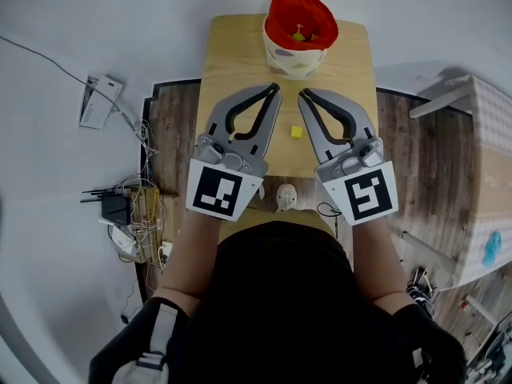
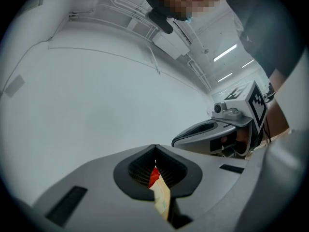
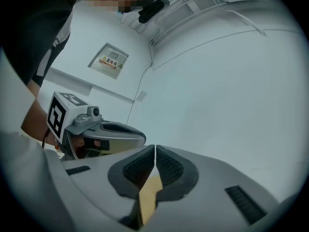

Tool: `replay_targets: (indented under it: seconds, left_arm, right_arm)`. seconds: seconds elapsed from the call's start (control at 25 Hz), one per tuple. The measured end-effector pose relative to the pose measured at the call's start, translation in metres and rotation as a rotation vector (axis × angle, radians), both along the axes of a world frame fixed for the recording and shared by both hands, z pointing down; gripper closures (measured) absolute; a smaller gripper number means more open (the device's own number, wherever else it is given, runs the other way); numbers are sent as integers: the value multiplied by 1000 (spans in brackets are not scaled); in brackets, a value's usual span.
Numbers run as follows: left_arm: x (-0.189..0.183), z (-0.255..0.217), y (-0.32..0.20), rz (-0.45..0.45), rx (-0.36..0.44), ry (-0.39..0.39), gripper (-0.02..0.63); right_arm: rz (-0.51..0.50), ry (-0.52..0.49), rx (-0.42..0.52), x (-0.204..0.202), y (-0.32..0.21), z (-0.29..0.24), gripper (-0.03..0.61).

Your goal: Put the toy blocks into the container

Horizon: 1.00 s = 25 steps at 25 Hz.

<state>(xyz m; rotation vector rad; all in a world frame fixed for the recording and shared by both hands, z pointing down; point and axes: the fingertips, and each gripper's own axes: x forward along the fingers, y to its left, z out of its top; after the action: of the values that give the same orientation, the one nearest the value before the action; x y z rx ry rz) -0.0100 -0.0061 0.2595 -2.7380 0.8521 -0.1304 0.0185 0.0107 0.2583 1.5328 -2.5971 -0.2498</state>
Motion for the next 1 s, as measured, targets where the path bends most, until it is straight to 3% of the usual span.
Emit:
replay_targets:
  seconds: [0.16, 0.24, 0.28, 0.32, 0.36, 0.68, 0.84, 1.0]
  left_arm:
    - [1, 6, -5, 0, -9, -2, 604]
    - [3, 9, -5, 6, -8, -5, 604]
    - [3, 10, -5, 8, -8, -8, 604]
    - [3, 12, -6, 9, -11, -11, 604]
    - [2, 13, -5, 8, -14, -12, 604]
    - [-6, 17, -5, -6, -19, -20, 604]
    - [-13, 18, -6, -19, -20, -24, 604]
    - [-19, 20, -6, -38, -31, -19, 604]
  right_arm:
    - [-14, -14, -1, 0, -2, 5, 548]
    - [-31, -8, -48, 0, -4, 20, 546]
    - [-49, 0, -94, -1, -5, 33, 523]
    - [-76, 13, -148, -3, -8, 49, 444]
    - [-110, 31, -197, -7, -10, 66, 416]
    - [-401, 381, -573, -21, -2, 236, 368]
    - [-473, 524, -653, -23, 1, 279, 367]
    - [-527, 590, -739, -24, 2, 310, 367]
